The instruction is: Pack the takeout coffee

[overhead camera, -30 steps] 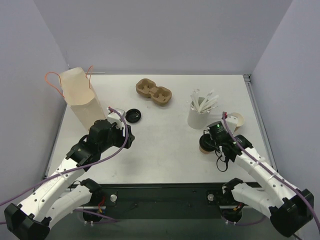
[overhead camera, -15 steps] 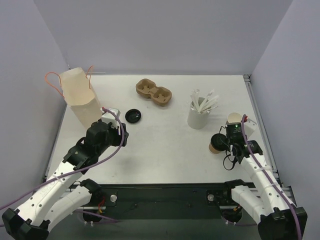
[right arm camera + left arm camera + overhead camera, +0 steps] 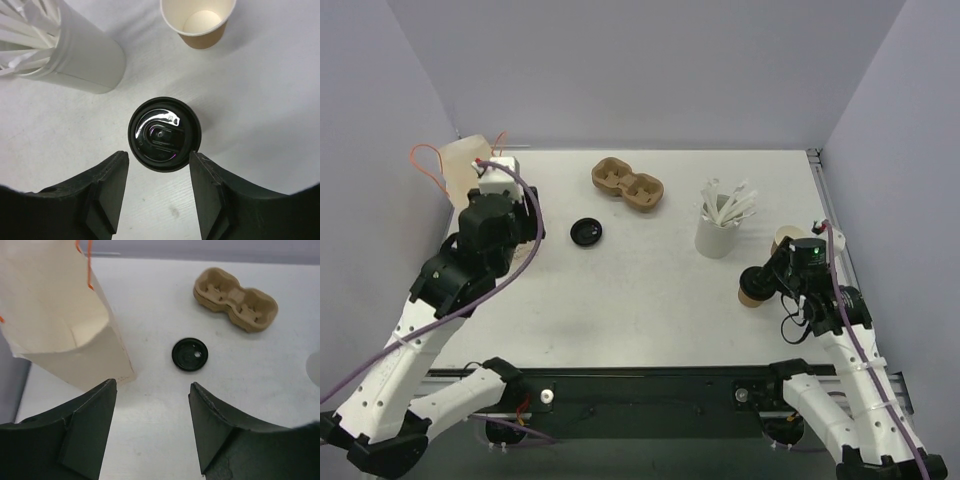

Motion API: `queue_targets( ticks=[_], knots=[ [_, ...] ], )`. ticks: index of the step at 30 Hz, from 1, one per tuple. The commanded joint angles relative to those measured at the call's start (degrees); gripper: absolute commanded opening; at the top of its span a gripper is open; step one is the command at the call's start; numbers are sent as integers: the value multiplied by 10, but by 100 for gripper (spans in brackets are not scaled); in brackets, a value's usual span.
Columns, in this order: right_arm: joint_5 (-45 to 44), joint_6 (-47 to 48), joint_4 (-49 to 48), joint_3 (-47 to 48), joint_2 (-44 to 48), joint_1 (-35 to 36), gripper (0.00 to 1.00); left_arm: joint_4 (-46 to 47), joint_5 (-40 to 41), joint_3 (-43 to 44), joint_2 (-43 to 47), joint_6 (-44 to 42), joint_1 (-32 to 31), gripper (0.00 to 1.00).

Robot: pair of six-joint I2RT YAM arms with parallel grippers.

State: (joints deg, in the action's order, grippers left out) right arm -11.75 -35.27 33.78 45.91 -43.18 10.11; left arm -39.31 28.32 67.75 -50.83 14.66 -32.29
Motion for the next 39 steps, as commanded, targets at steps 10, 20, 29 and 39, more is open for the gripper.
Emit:
queue_targets(
  ticks=[10, 20, 29, 39],
  knots=[
    [131, 44, 51, 23, 108, 15, 57, -89, 28, 353, -283, -53, 189, 67],
    [150, 70, 47, 33, 83, 17, 58, -61, 1, 313, -335, -39, 217, 65],
    [155, 85, 46, 37, 100, 17, 58, -11, 8, 243, -353, -42, 226, 58],
    [156, 87, 46, 28, 111, 16, 58, 13, -40, 232, -318, -172, 220, 8]
  ],
)
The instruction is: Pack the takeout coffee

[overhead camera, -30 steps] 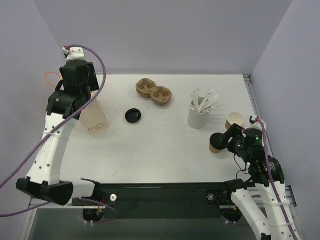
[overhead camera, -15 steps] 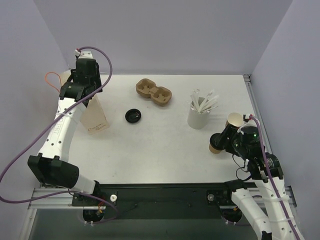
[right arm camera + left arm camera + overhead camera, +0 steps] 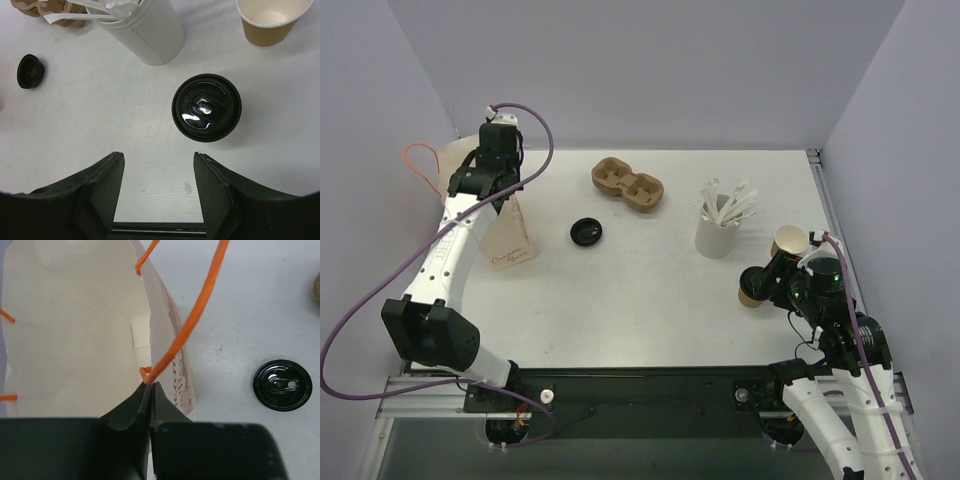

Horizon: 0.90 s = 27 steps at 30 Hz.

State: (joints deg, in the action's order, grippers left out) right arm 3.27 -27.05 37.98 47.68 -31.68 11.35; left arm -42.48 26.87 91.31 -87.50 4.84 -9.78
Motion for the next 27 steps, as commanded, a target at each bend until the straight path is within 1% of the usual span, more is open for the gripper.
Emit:
queue_targets(
  ticks=[1, 2, 5, 6, 7, 9, 11, 12, 13, 14, 15, 16, 17, 19, 21, 23, 25, 27],
  knots=[
    [9, 2, 4, 10, -5, 4, 58, 47, -41, -4, 71, -97, -9, 4],
    [11, 1, 4, 11, -6, 4, 58, 51, -52, -7, 84, -112, -14, 0],
    [21, -5, 4, 16, -4, 4, 58, 54, -92, -11, 131, -170, -55, 0],
    [24, -5, 4, 19, -1, 3, 58, 51, -107, -15, 145, -182, -91, 0],
    [26, -7, 4, 27, 2, 4, 58, 43, -130, -23, 171, -205, -108, 0],
    [32, -8, 5, 36, 6, 4, 58, 34, -162, -28, 198, -214, -161, 0],
    [35, -8, 7, 47, 8, 4, 58, 24, -192, -43, 243, -223, -190, 0],
    [38, -8, 10, 50, 12, 3, 58, 23, -242, -53, 259, -227, -203, 0],
    [40, -8, 11, 53, 14, 3, 58, 30, -268, -66, 290, -234, -229, 0],
    [42, -7, 13, 57, 17, 4, 58, 35, -310, -98, 307, -240, -240, 0],
    [44, -8, 14, 58, 22, 4, 58, 41, -368, -117, 323, -243, -252, 0],
    [46, -8, 14, 58, 26, 3, 58, 58, -396, -136, 353, -245, -269, 0],
    [46, -11, 14, 60, 32, 4, 59, 62, -420, -174, 364, -247, -277, 0],
    [45, -15, 15, 60, 38, 3, 59, 67, -469, -207, 392, -250, -291, 0],
    [44, -20, 15, 58, 46, 4, 59, 57, -487, -240, 402, -255, -307, 0],
    [43, -22, 15, 55, 50, 4, 59, 38, -501, -253, 407, -270, -323, 0],
    [43, -23, 15, 49, 54, 4, 59, 28, -497, -268, 409, -286, -335, 0],
    [46, -25, 15, 45, 54, 3, 59, 29, -477, -277, 412, -295, -355, 0]
  ],
)
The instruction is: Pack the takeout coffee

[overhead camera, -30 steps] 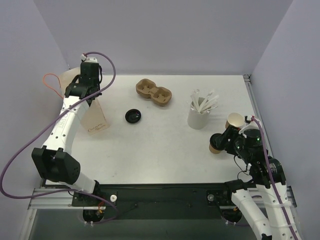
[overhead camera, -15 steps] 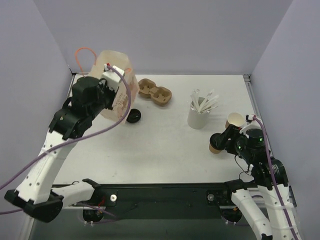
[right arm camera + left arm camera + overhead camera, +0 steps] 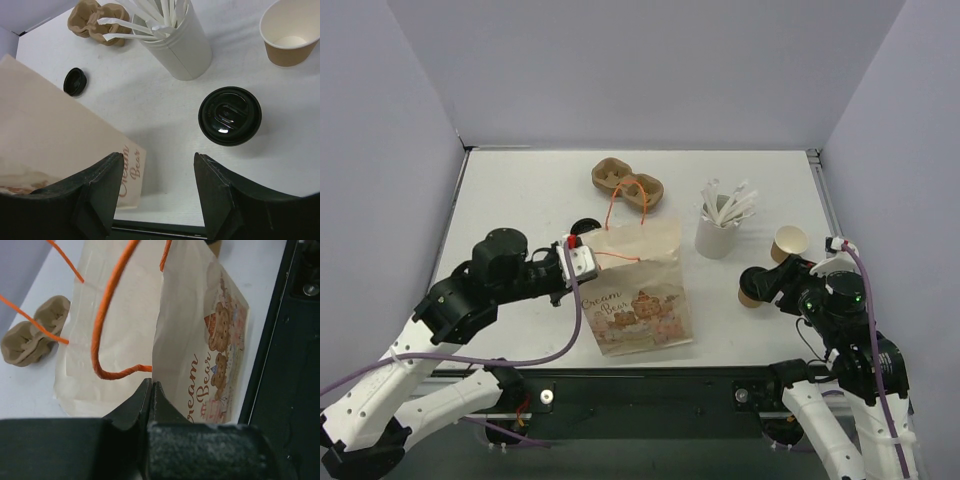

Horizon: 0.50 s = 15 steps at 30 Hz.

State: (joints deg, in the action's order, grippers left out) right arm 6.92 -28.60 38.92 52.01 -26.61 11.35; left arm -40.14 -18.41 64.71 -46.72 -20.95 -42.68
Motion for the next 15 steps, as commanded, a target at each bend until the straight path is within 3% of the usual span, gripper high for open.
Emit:
queue_targets(
  ticks=[1, 9, 15],
  knots=[
    [11, -11, 5, -1, 3, 3, 59, 11, -16, -16, 8, -44, -31, 0],
    [14, -14, 5, -2, 0, 4, 59, 43, 121, -40, 20, -110, -75, 0],
    [14, -11, 5, -5, 1, 3, 59, 38, 140, -62, 18, -159, -79, 0]
  ],
)
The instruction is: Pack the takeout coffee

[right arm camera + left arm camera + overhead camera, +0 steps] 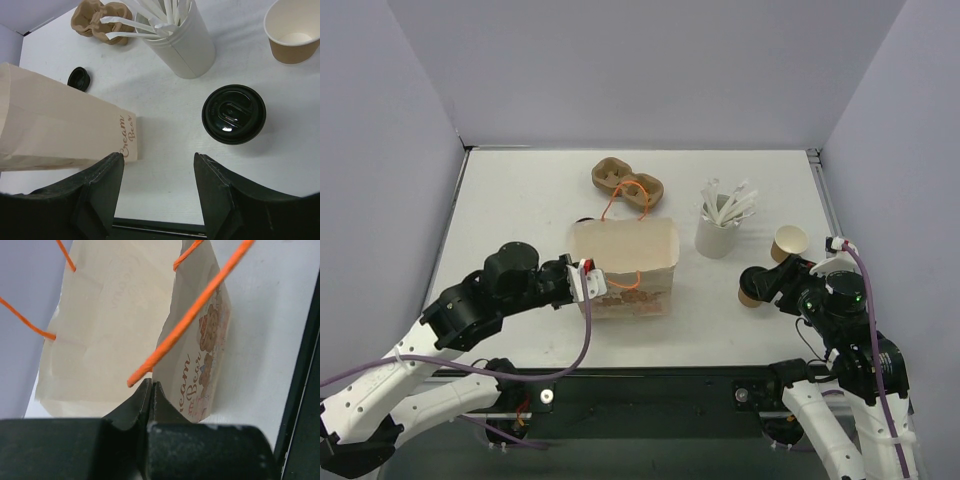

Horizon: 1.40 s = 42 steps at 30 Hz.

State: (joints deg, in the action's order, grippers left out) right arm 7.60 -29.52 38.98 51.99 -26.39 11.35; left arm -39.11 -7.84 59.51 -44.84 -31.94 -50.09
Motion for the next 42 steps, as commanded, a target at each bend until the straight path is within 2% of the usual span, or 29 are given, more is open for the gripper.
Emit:
queue_targets(
  ticks=[1, 2, 3, 4, 5, 8, 11, 14, 20, 23, 24, 26, 30, 37, 42],
  knots=[
    [8, 0, 6, -7, -2, 4, 58, 32, 42, -17, 1, -49, -5, 0],
    [8, 0, 5, -8, -2, 4, 59, 36, 45, -24, 3, -50, -5, 0],
    [8, 1, 5, -9, -3, 4, 59, 47, 46, -39, 9, -44, -6, 4],
    [10, 0, 5, -9, -3, 4, 59, 54, 58, -44, 12, -37, -6, 19],
    [12, 1, 5, -7, -5, 4, 59, 57, 62, -48, 16, -30, -5, 28],
    [13, 4, 7, -4, -6, 4, 59, 68, 74, -51, 36, -13, -5, 48],
    [15, 9, 7, 2, -9, 4, 59, 105, 133, -47, 61, 24, -6, 59],
    [20, 12, 11, 7, -11, 4, 59, 129, 165, -9, 78, 100, -6, 67],
    [22, 14, 21, 14, -9, 4, 59, 101, 201, 75, 63, 227, -6, 70],
    [28, 13, 22, 15, -7, 4, 59, 99, 288, 81, 50, 296, -6, 70],
    [31, 12, 24, 15, -9, 4, 59, 98, 311, 78, 43, 343, -6, 70],
    [44, 15, 26, 18, -16, 4, 59, 91, 357, 76, 35, 373, -6, 69],
    [56, 10, 25, 28, -26, 4, 59, 43, 445, 67, 8, 469, -6, 68],
    [76, 22, -15, 73, -82, 4, 59, 36, 486, 12, 7, 542, -5, 68],
    [102, 32, -111, 96, -149, 7, 59, 43, 517, -4, -24, 577, 2, 68]
  ],
)
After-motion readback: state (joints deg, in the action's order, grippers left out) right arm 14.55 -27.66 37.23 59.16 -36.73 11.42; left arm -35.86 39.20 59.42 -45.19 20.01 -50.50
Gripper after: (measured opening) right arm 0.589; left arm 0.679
